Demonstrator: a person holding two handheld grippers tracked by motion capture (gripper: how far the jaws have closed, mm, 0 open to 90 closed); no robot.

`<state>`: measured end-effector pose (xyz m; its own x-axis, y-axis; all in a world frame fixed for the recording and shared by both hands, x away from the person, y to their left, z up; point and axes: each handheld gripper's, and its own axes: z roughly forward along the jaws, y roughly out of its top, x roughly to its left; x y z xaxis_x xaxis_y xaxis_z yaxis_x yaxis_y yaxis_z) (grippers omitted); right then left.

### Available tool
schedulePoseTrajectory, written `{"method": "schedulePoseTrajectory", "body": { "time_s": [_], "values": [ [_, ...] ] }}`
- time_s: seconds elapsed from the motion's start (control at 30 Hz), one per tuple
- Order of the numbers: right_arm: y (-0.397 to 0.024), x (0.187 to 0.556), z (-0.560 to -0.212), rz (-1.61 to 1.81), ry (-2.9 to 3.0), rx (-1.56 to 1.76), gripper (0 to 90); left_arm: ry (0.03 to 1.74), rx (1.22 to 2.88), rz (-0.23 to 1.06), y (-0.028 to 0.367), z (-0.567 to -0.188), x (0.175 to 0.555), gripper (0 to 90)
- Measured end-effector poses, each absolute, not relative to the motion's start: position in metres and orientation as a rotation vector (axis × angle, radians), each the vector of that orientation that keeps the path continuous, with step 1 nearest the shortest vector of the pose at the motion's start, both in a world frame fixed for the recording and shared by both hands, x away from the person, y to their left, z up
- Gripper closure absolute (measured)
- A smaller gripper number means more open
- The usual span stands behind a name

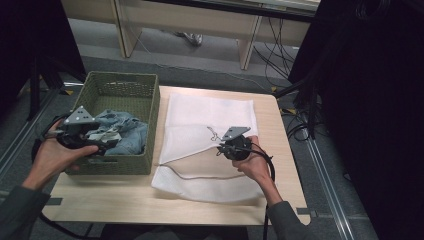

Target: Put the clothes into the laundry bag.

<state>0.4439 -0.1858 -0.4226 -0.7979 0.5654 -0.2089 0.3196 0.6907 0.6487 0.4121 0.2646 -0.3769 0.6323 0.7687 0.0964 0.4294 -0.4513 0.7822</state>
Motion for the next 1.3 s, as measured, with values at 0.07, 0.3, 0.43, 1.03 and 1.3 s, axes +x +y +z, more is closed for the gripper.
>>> {"method": "schedulePoseTrajectory", "body": {
  "time_s": [0.07,0.3,0.43,1.03,1.3],
  "values": [
    [-0.185,0.445,-0.424,0.857,2.514,0.679,86.0,0.913,2.186,0.543,0.266,-0.378,0.425,15.9],
    [-0.185,0.445,-0.425,0.857,2.508,0.683,85.9,0.984,2.223,0.491,0.250,-0.396,0.461,16.4],
    [-0.186,0.446,-0.426,0.850,2.519,0.661,85.8,0.980,2.264,0.395,0.238,-0.406,0.473,17.0],
    [-0.186,0.446,-0.426,0.846,2.521,0.656,85.5,0.974,2.642,0.306,0.203,-0.422,0.493,75.3],
    [-0.187,0.446,-0.425,0.852,2.522,0.660,85.5,1.163,2.458,0.489,0.228,-0.423,0.516,56.9]
  ]
}}
